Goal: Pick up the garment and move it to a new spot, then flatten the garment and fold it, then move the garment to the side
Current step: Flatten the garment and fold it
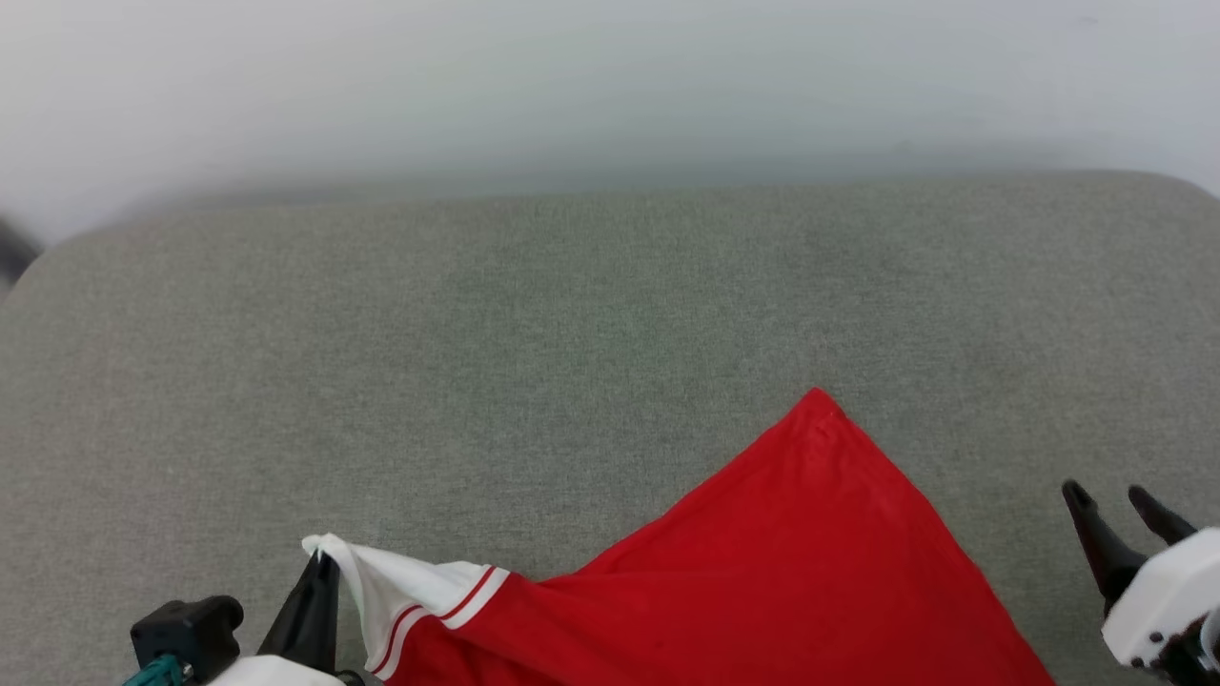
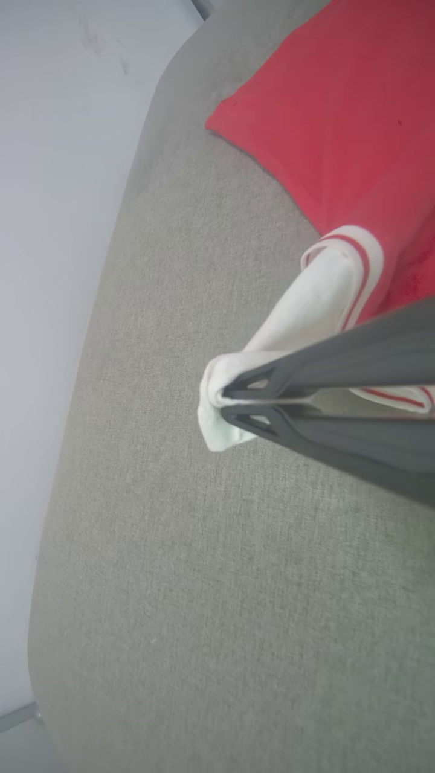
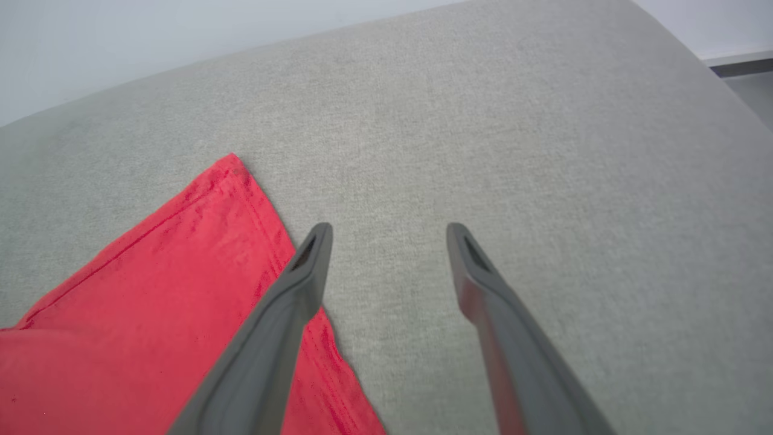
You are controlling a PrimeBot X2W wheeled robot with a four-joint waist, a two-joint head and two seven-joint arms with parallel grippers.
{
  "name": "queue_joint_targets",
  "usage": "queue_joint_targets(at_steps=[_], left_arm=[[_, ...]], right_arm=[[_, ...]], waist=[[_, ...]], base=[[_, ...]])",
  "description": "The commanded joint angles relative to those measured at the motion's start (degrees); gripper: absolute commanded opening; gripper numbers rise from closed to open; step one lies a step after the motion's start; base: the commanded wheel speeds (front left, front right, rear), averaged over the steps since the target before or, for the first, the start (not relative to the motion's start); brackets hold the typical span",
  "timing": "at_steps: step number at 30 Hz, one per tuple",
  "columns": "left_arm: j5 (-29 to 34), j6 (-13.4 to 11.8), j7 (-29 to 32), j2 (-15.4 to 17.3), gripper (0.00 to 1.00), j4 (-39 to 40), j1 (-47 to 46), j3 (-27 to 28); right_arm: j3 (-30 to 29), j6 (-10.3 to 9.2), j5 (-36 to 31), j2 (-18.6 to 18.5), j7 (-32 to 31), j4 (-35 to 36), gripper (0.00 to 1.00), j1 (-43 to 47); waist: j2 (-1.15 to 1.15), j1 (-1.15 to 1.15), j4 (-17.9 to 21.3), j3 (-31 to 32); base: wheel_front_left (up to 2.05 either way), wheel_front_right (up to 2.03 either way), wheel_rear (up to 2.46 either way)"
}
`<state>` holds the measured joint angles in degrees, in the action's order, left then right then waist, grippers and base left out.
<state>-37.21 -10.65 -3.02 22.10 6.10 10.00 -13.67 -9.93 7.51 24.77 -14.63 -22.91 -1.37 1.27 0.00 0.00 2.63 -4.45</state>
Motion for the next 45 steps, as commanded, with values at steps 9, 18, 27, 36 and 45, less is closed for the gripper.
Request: queue_joint_targets(at_steps=[9, 18, 27, 36, 45], left_arm=[[1.6, 1.9, -1.1, -0.6, 0.0, 2.5, -8.8, -1.5], [2.7, 4.6, -2.9, -2.3, 0.0, 0.7, -16.3, -4.0], [1.9, 5.5, -3.9, -3.1, 0.0, -2.3, -17.4, -4.5], [0.6, 6.0, -3.1, -1.5, 0.0, -4.5, -17.9, -3.2], [0.5, 7.6, 0.4, 2.4, 0.0, -8.9, -29.0, -0.9]], right_arm=[[8.6, -0.04, 3.0, -1.0, -12.6, -7.2, 1.0, -19.9], [13.6, -0.03, -0.6, 1.8, -38.3, -10.4, 1.0, -31.2], [15.5, -0.03, -1.7, 3.8, -44.0, -16.6, 0.0, -28.2], [16.8, -0.03, -0.6, 0.6, -37.2, -12.8, 0.0, -30.8], [14.1, -0.03, -3.0, -1.3, -28.6, -14.5, 0.0, -34.5]], waist=[[0.0, 0.0, -3.2, -10.1], [0.0, 0.0, -7.6, -17.2], [0.0, 0.0, -8.3, -17.4], [0.0, 0.0, -6.5, -10.4], [0.0, 0.0, -3.2, -0.9]], base=[[0.0, 0.0, 0.0], [0.0, 0.0, 0.0], [0.0, 0.0, 0.0], [0.0, 0.0, 0.0], [0.0, 0.0, 0.0]])
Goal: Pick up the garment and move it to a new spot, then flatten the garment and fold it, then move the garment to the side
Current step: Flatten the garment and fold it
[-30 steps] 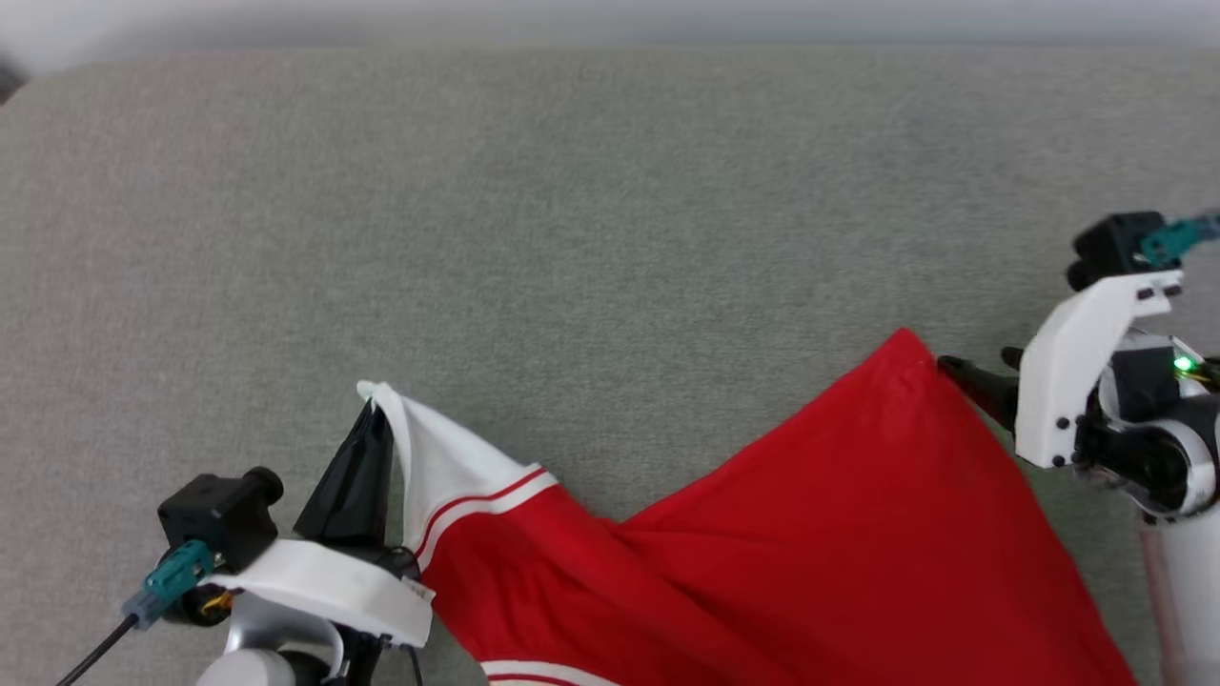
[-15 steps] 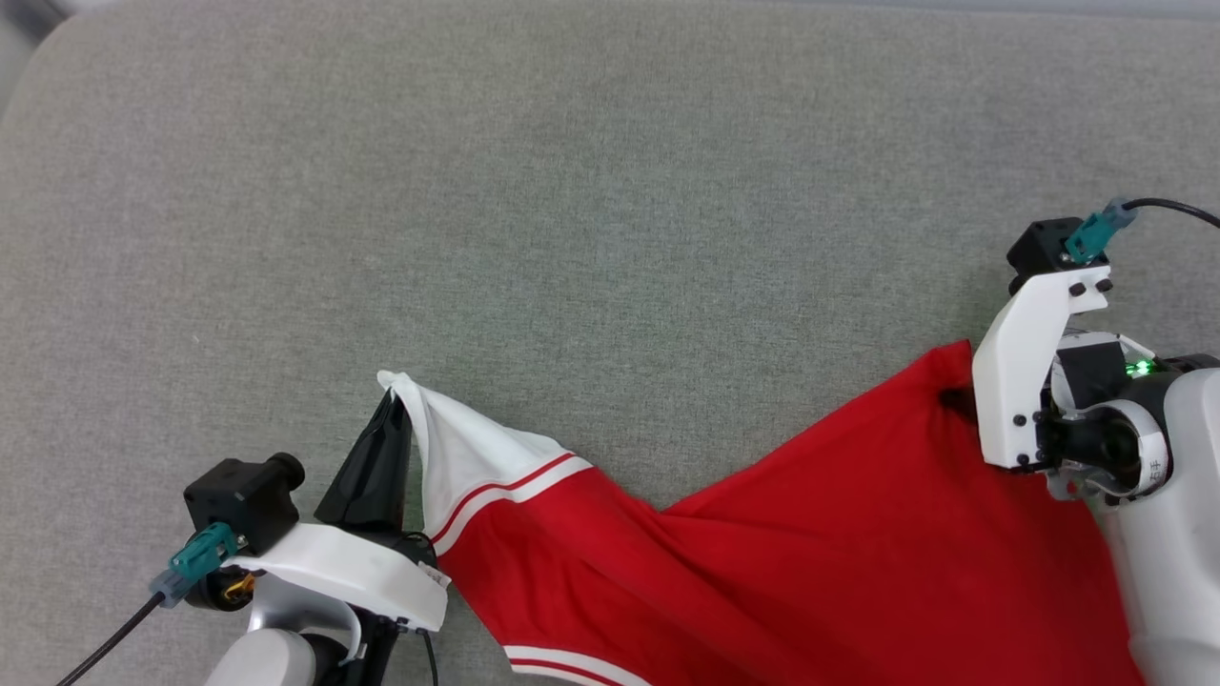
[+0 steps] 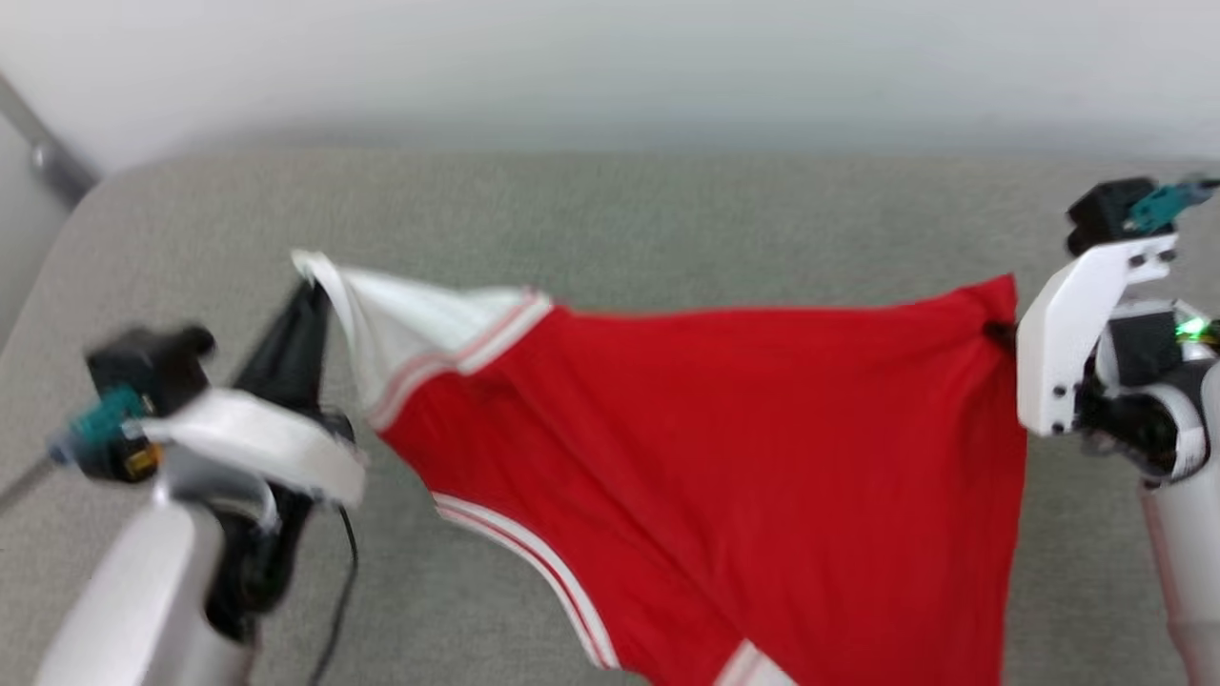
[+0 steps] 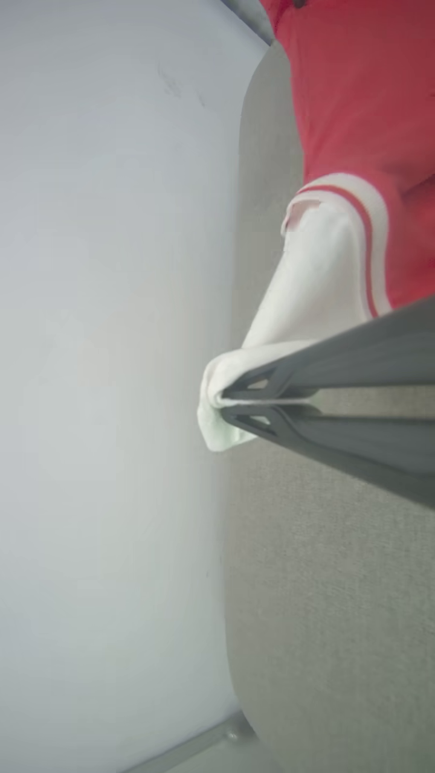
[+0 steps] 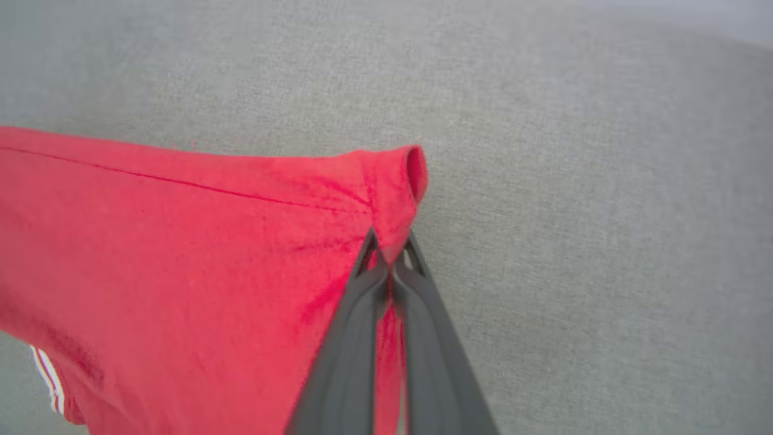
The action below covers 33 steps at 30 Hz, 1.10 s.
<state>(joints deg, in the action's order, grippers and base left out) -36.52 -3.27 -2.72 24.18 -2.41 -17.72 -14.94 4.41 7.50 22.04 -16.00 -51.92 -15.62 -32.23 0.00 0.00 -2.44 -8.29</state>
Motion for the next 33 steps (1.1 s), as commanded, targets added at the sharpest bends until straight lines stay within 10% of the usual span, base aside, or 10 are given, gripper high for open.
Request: queue_joint_targets(at_steps=[1, 13, 33], left_arm=[[-0.3, 0.5, 0.6, 0.3, 0.0, -1.5, -3.2, 0.4], [0.8, 4.7, 4.4, 0.1, 0.0, -20.9, -31.4, -0.6], [7.2, 8.5, -1.1, 5.0, 0.0, -35.9, -78.9, -0.3]], right_arm=[[-0.5, -0.02, -0.8, -0.1, 1.4, -0.6, 0.0, -2.0], [-3.6, -0.04, -5.4, -0.6, 11.6, -4.9, 0.0, -17.4], [-5.9, -0.06, -12.6, 0.4, 32.1, -12.3, 0.0, -55.2]], waist=[[0.0, 0.0, 2.4, 3.6], [0.0, 0.0, 5.3, 0.7], [0.0, 0.0, 6.5, -30.2]], base=[[0.0, 0.0, 0.0], [0.0, 0.0, 0.0], [0.0, 0.0, 0.0]])
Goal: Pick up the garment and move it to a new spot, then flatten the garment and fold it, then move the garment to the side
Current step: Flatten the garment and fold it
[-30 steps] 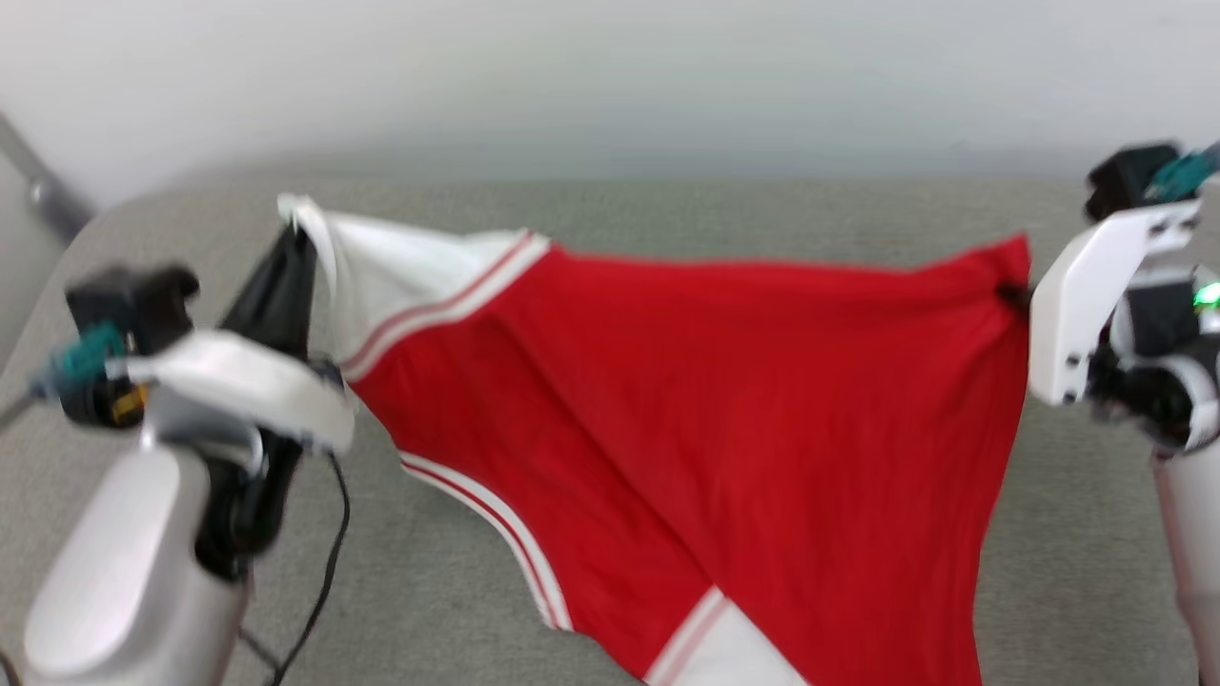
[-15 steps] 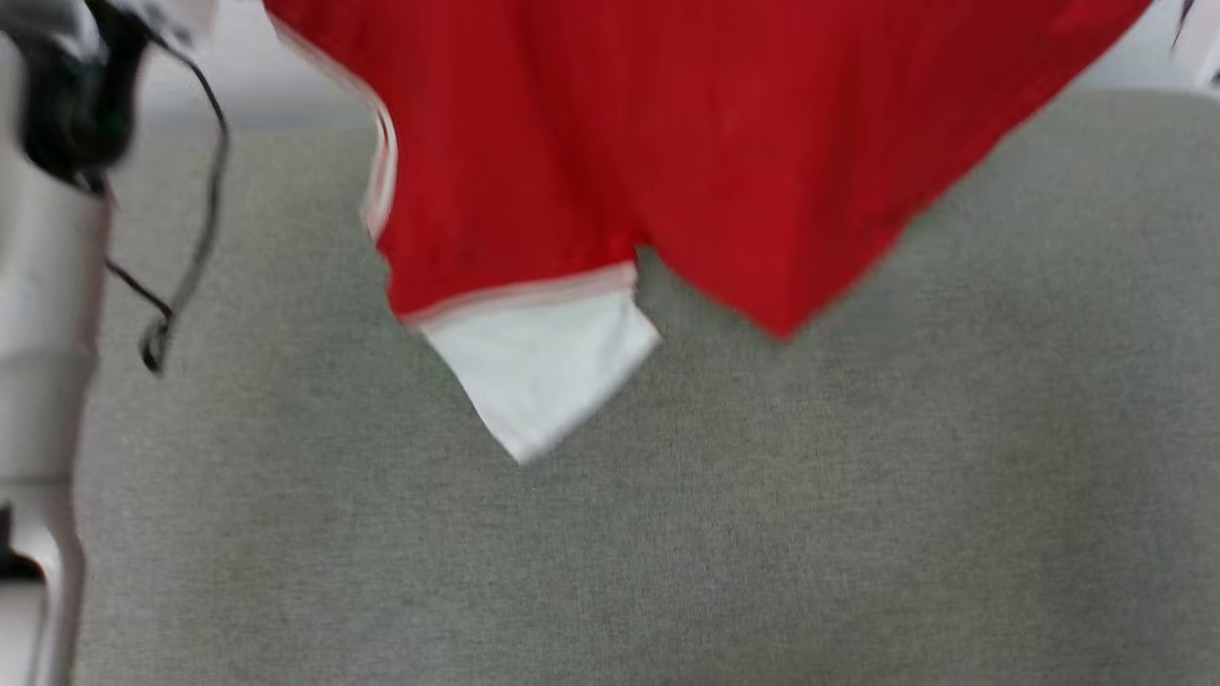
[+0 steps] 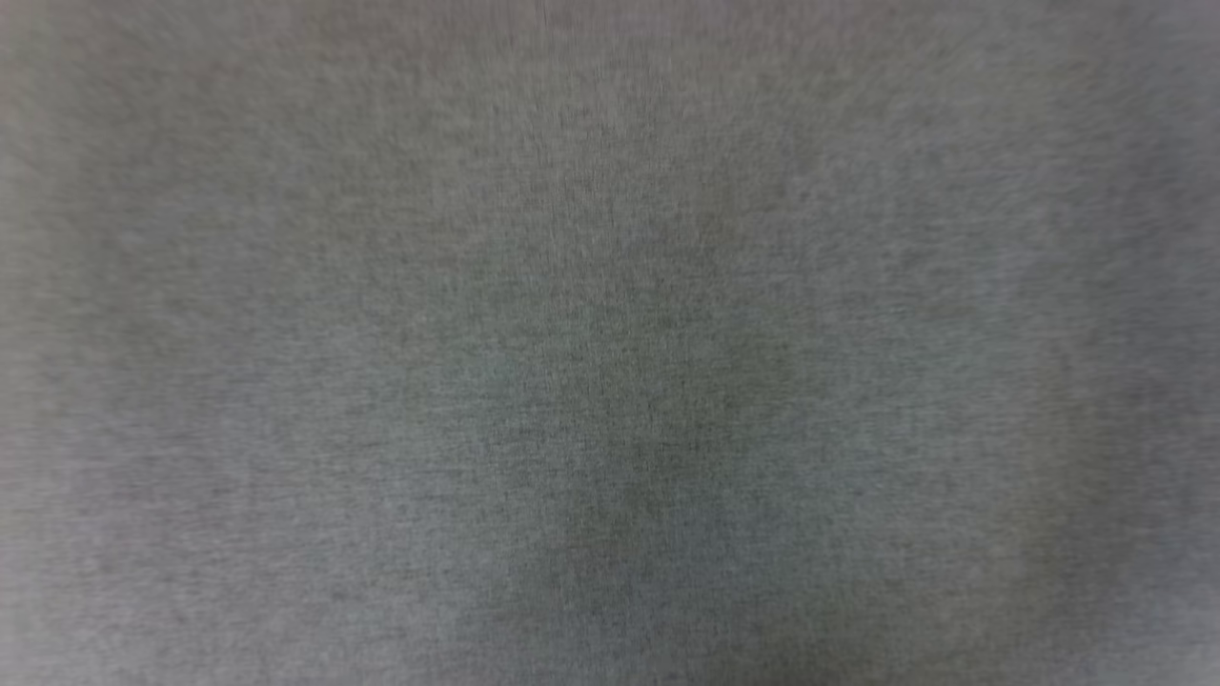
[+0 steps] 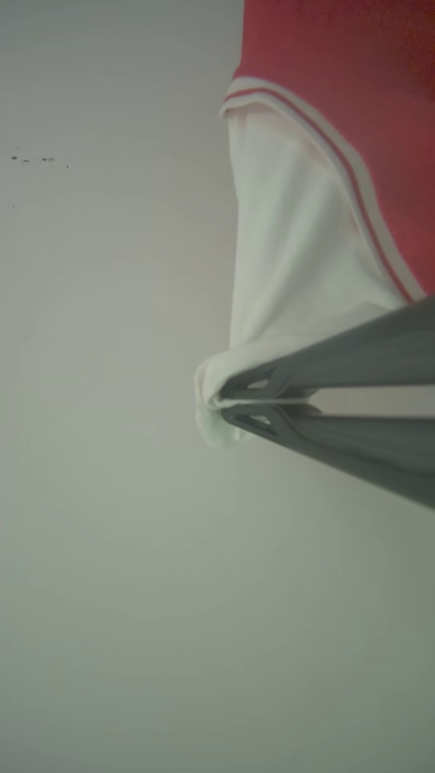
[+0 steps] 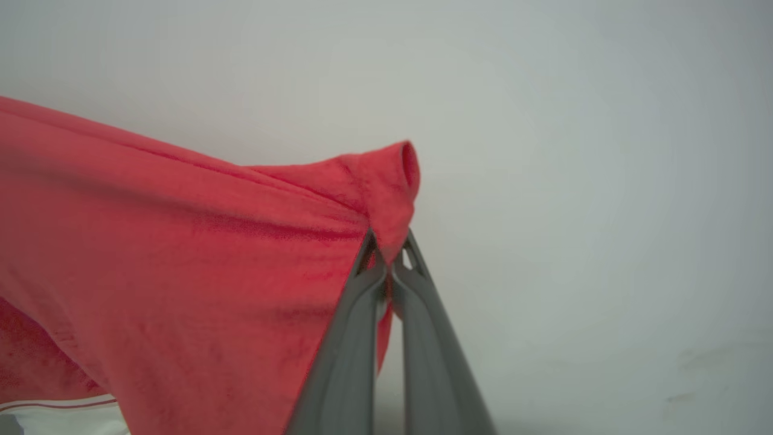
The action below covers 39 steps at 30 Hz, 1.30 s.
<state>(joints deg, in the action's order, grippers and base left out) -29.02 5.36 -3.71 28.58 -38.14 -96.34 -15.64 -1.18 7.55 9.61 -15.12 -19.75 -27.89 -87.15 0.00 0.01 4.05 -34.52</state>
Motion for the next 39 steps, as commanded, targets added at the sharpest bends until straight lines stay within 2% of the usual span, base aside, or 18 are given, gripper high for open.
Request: queue_joint_targets(at_steps=[1, 6, 11, 16, 20, 26, 32, 34, 39], left_arm=[[-0.5, -0.2, -0.4, 0.6, 0.0, -0.6, -0.8, 0.5], [-1.7, 0.5, -2.1, 0.4, 0.0, -3.2, -1.6, 1.0], [-3.4, 1.0, -4.3, 0.0, 0.0, -7.2, 0.9, 1.3], [-6.3, 1.7, -6.6, -0.8, 0.0, -10.6, 5.2, 1.5], [-9.3, 2.0, -8.5, -1.0, 0.0, -11.9, 11.4, 1.5], [-16.2, 2.0, -10.4, -0.4, 0.0, -9.3, 29.0, 2.0], [-21.5, 1.6, -10.9, -0.7, 0.0, -4.3, 51.2, 2.9], [-22.3, 0.5, -10.3, -1.1, 0.0, -1.8, 58.2, 2.8], [-22.6, -5.0, -7.4, -0.9, 0.0, 7.5, 75.3, 1.4]], right_arm=[[0.1, -0.12, 0.0, -0.4, 0.9, -1.0, 0.0, -1.4], [3.1, -0.12, 1.0, -0.5, 4.4, -6.4, 0.0, -5.2], [7.0, -0.12, 3.1, -1.0, 7.7, -11.8, 0.0, -5.8], [11.6, -0.12, 5.9, -2.2, 9.7, -16.3, 0.0, -3.2], [15.6, -0.12, 9.2, -3.4, 11.6, -17.9, 0.0, 1.6], [19.2, -0.16, 14.4, -6.3, 10.1, -18.5, 0.0, 15.7], [19.2, -0.42, 17.8, -10.5, 6.1, -13.1, 0.0, 35.2], [18.4, -0.42, 18.3, -11.5, 3.8, -10.2, 0.0, 42.1], [13.7, -0.47, 18.1, -12.1, -1.1, -1.8, 0.0, 59.1]], waist=[[0.0, -0.01, 0.0, -4.9], [0.0, -0.01, -0.2, -8.4], [0.0, -0.01, -0.6, -9.2], [0.0, -0.01, -1.6, -7.4], [0.0, -0.01, -2.3, -3.6], [0.0, -0.01, -3.2, 6.1], [0.0, -0.01, -4.9, 17.9], [0.0, -0.01, -5.3, 21.1], [0.0, -0.01, -6.0, 28.3]], base=[[0.0, 0.0, 0.0], [0.0, 0.0, 0.0], [0.0, 0.0, 0.0], [0.0, 0.0, 0.0], [0.0, 0.0, 0.0], [0.0, 0.0, 0.0], [0.0, 0.0, 0.0], [0.0, 0.0, 0.0], [0.0, 0.0, 0.0]])
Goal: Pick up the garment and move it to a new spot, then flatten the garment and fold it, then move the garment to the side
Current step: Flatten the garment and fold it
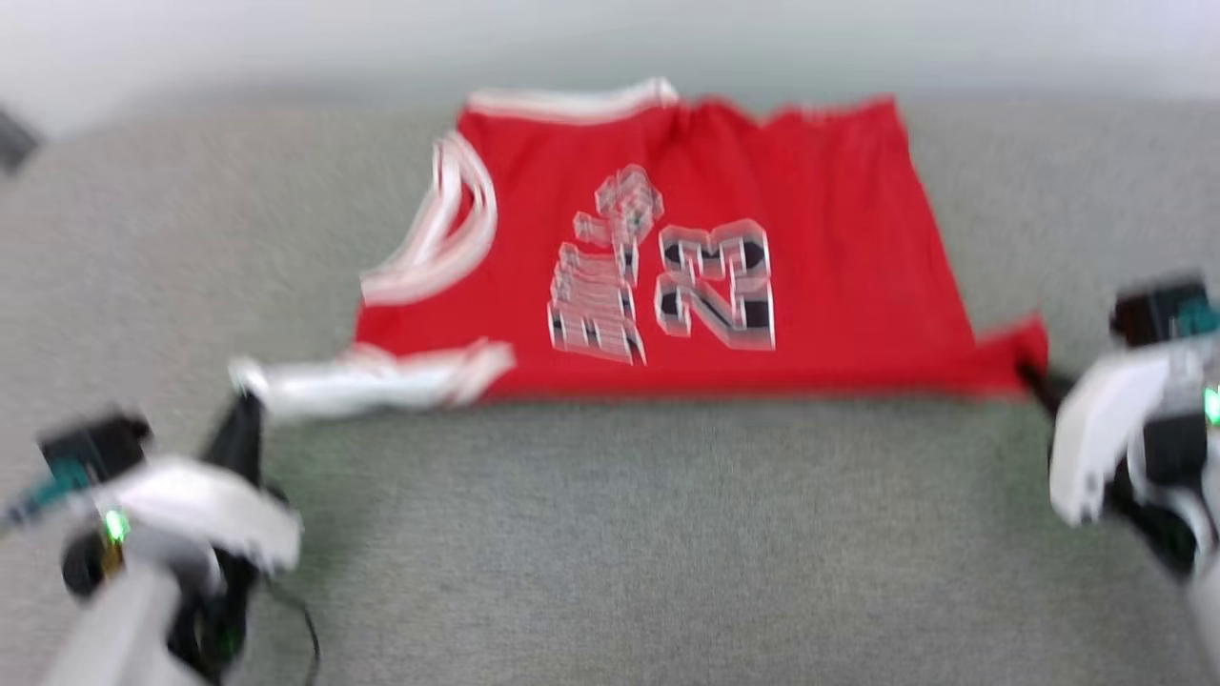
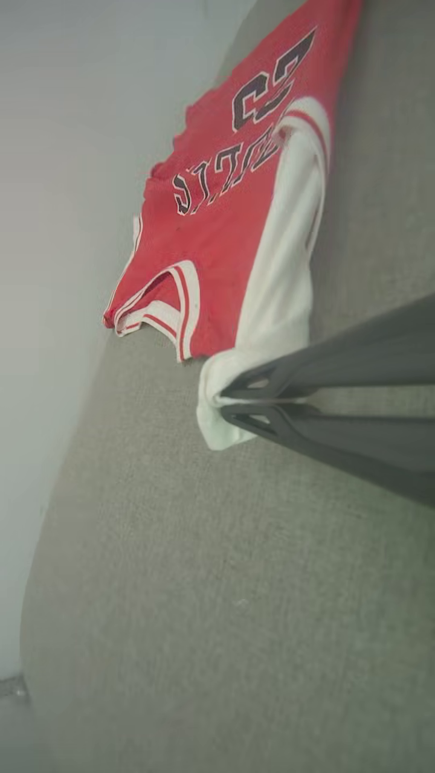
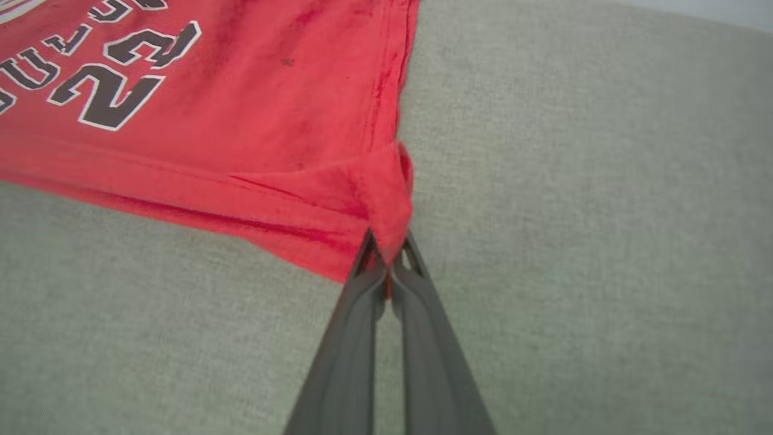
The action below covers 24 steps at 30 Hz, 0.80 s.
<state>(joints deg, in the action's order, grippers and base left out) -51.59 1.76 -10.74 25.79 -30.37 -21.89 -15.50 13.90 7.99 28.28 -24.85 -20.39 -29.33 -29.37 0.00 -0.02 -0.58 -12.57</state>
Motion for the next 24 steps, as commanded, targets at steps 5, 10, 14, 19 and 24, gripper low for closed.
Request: queue_joint_targets(at_steps=[5, 10, 14, 19, 24], left_arm=[[-1.6, -8.7, 3.4, 3.0, 0.0, 12.0, 16.6, 1.7], [-3.5, -15.6, 7.5, 4.0, 0.0, 24.7, 29.9, 2.2], [-4.3, -19.0, 9.7, 4.7, 0.0, 32.3, 36.2, 2.5], [-3.9, -19.8, 11.6, 5.4, 0.0, 36.3, 35.8, 1.2], [-3.0, -18.4, 13.5, 5.2, 0.0, 35.4, 32.0, -1.1]], right_arm=[[-9.5, -0.91, -2.7, 0.5, -5.7, 10.5, 0.0, 18.4], [-16.8, -0.87, -5.7, 6.0, -11.2, 22.4, 0.0, 33.2], [-20.0, -0.7, -7.3, 10.8, -15.4, 29.3, 0.0, 40.8], [-20.7, -0.57, -9.0, 13.6, -17.9, 33.6, 0.0, 42.5], [-19.3, -0.56, -10.2, 14.2, -18.3, 33.2, 0.0, 39.6]], waist=[[0.0, 0.02, -1.4, 11.1], [0.0, 0.02, -1.5, 13.9], [0.0, 0.02, -1.4, 14.6], [0.0, 0.02, -1.0, 14.7], [0.0, 0.02, -0.5, 14.0]], base=[[0.0, 0.0, 0.0], [0.0, 0.0, 0.0], [0.0, 0.0, 0.0], [0.0, 0.0, 0.0], [0.0, 0.0, 0.0]])
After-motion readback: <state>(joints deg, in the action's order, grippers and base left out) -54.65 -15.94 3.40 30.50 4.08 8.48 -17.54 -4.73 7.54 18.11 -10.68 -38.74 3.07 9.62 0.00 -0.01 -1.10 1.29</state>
